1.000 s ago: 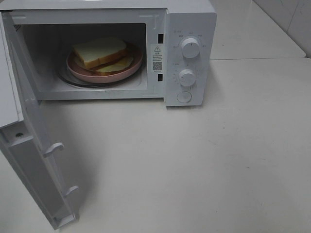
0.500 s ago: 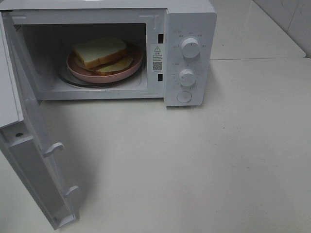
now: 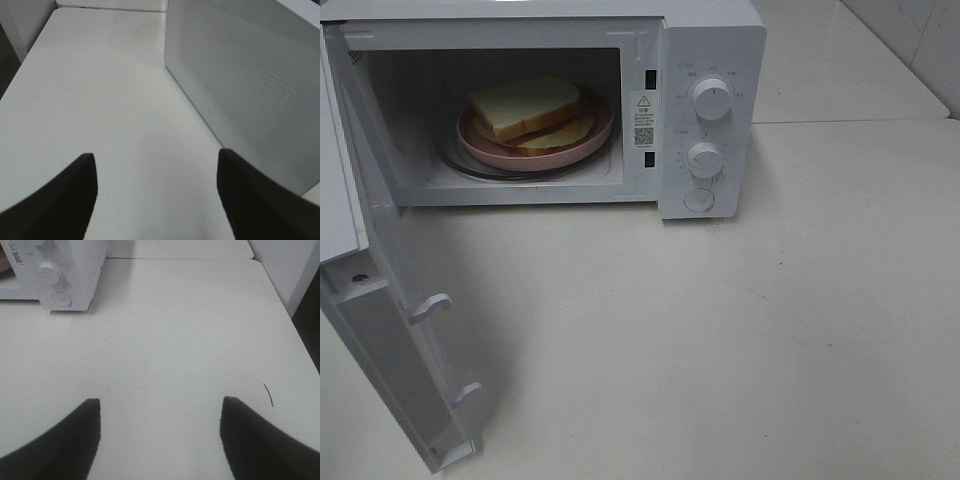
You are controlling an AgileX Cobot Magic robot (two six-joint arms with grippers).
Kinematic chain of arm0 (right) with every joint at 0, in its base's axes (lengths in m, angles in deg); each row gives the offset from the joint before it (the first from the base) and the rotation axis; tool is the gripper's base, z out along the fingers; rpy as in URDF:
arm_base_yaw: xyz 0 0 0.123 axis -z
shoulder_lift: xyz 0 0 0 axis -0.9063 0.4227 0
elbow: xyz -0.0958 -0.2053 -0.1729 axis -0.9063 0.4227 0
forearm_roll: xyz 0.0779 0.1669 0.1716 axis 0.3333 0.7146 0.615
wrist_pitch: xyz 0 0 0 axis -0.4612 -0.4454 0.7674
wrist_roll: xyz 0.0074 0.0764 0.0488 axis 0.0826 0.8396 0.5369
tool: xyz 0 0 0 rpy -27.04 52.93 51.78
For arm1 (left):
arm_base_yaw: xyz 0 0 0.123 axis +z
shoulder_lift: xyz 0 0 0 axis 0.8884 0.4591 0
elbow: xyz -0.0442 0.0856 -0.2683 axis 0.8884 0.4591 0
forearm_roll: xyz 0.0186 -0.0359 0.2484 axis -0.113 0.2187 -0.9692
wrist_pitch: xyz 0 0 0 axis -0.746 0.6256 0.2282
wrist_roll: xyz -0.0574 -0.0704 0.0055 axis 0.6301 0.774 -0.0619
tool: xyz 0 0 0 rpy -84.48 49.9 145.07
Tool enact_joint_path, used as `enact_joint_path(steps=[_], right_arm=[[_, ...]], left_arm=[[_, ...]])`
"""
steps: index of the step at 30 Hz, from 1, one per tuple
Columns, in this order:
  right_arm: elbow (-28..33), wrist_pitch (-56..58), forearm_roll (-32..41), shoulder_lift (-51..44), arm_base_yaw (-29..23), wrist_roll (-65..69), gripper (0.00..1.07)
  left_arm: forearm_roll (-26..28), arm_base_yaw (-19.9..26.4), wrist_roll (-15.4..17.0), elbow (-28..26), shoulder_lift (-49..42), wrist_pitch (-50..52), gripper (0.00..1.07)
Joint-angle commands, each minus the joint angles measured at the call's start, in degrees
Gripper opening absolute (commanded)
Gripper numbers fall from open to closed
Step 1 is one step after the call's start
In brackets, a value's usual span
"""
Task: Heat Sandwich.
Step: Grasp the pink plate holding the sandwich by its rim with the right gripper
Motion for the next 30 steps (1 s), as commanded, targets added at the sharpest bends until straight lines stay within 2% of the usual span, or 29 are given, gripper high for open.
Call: enact_joint_path(steps=[1,30], right_arm=[[0.06,-0.4,0.0,-1.38,-2.35,0.52,0.67],[0.06,-0.4,-1.78,-1.38,-3.38,3.15,0.67]], left_arm=[[0.23,0.11,-0.06,0.06,-0.69,0.92,0.65],[0.23,0.11,-0.06,0.06,-0.69,0.92,0.65]])
